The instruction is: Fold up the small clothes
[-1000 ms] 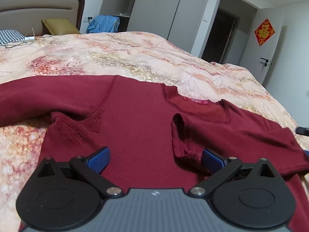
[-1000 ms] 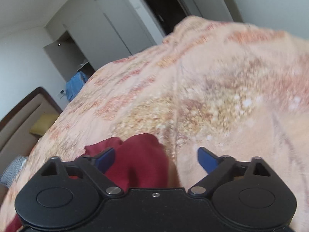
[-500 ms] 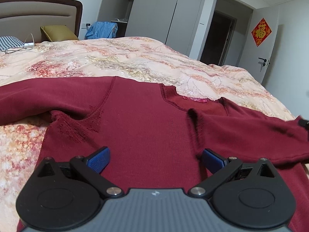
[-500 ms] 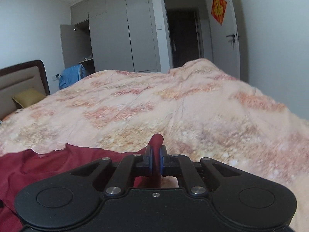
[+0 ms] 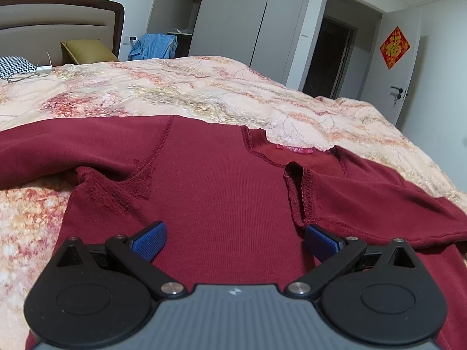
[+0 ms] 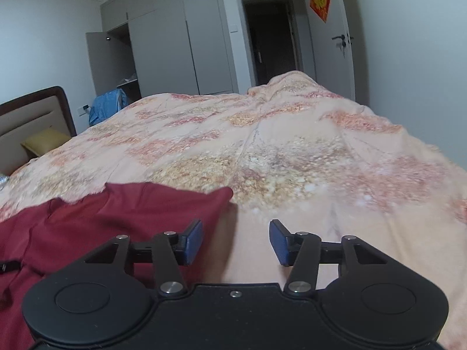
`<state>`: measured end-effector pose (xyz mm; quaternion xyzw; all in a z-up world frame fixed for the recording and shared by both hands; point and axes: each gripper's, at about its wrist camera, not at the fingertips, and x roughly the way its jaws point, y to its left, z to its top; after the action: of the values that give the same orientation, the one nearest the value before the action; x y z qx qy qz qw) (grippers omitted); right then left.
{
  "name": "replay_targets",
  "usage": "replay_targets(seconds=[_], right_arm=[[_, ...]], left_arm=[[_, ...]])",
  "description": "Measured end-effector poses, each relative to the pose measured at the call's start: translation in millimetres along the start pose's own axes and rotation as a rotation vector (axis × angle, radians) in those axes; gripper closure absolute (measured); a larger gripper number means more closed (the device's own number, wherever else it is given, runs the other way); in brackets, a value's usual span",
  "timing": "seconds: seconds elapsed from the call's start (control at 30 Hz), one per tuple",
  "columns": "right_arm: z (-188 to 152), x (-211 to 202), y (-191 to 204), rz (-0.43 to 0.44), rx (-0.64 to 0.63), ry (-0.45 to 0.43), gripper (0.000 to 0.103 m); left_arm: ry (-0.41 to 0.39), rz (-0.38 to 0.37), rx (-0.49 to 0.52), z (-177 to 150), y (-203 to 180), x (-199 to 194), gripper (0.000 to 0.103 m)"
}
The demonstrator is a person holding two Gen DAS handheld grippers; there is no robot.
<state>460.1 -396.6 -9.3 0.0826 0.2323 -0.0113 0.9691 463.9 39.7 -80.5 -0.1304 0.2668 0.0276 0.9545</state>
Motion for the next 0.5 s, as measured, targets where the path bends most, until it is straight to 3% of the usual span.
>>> replay_targets(seconds=[0.17,0.3,0.37,0.5], right_arm=[[-28.7,-20.6,20.2,0.040,-0.118,0.027,0.047],[-41.5,-6.6,45.6,0.017,-0.217,0.028,0.048],[-40.6,0.5,51.1,-0.006,-0.209,0.019,0.054],[-41.0,4.1,49.5,-0.050,-0.185,-0.008,0.093]], left_arm=[[-0.060,-0.102,-0.081,-2.2,16.0,-9.1,0.000],[-0.038,-0.075,-0.053,-2.1,10.5,-5.9,0.000],[-0.025,-0.052,-0.022,-1.7,4.7,-3.7,0.000],[-0.009,-0.029,0.002,-1.7,-0.8,-0.3,0.000]])
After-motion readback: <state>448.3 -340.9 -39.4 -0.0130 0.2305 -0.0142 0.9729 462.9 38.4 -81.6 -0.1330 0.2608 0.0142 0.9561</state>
